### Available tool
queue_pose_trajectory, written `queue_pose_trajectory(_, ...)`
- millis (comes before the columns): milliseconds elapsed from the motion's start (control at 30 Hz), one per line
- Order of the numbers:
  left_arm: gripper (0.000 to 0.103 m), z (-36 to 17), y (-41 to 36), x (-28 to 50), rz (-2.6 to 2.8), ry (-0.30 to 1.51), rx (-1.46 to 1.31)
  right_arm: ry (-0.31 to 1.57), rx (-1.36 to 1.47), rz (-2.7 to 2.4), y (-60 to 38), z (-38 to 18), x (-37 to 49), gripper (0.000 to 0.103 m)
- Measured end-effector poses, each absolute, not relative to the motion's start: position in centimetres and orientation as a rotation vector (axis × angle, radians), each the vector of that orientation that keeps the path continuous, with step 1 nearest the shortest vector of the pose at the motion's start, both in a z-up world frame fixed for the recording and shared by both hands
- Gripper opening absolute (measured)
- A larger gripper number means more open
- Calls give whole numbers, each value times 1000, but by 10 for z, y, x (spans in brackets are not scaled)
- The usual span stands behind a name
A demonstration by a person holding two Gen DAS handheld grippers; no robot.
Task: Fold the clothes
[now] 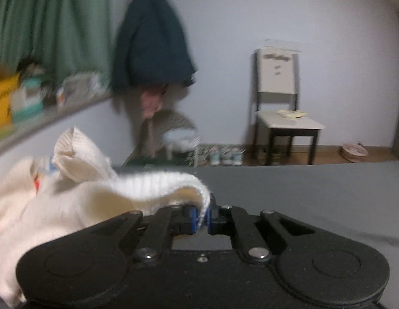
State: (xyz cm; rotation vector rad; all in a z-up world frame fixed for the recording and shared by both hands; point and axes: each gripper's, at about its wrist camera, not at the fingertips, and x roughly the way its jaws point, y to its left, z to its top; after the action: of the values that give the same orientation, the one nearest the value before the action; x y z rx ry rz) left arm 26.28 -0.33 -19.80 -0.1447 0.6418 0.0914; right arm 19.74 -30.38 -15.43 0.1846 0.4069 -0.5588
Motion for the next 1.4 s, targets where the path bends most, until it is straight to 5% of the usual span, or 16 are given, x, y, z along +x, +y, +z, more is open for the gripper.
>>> queue_pose_trajectory(200, 51, -192, -4, 253, -106, 634, -197, 288, 306, -661, -334, -127, 118, 7)
queue_pose_trajectory(233, 55, -191, -9, 251, -160, 643, -199, 280, 299, -674, -339, -122, 104, 7)
queue_pose_trajectory(300, 80, -190, -21, 246, -262, 657, -190, 269, 276, -706, -351, -111, 74, 7)
queue_pose_trajectory(400, 94, -181, -48, 230, -377, 608, -105, 248, 264, -783, -374, -93, 21, 7)
queue_pose_trajectory(600, 99, -178, -113, 201, -547, 629, 167, 206, 237, -1031, -427, -65, -87, 7)
queue_pose_trajectory(733, 99, -183, -150, 184, -654, 660, 294, 383, 401, -968, -466, -83, -120, 12)
queue_pose_trajectory(767, 99, -181, -157, 181, -655, 645, 321, 430, 455, -921, -474, -92, -124, 15)
queue_pose_trajectory(800, 99, -179, -163, 179, -647, 627, 345, 461, 477, -893, -476, -100, -126, 30)
queue_pose_trajectory(867, 99, -175, -175, 174, -630, 592, 393, 489, 452, -885, -473, -109, -126, 66)
queue_pose_trajectory(900, 99, -174, -175, 175, -616, 590, 398, 489, 412, -898, -469, -111, -127, 93)
queue_pose_trajectory(1033, 98, -180, -160, 197, -620, 681, 291, 483, 303, -883, -446, -109, -129, 97)
queue_pose_trajectory(1133, 76, -191, -161, 197, -640, 728, 312, 465, 329, -728, -433, -104, -118, 97)
queue_pose_trajectory(1200, 44, -197, -164, 194, -652, 752, 350, 468, 351, -611, -427, -104, -103, 97)
queue_pose_trajectory(1300, 21, -200, -164, 194, -682, 780, 338, 480, 332, -444, -412, -117, -61, 97)
queue_pose_trajectory(1400, 11, -201, -157, 198, -693, 806, 278, 501, 282, -344, -404, -138, -3, 96)
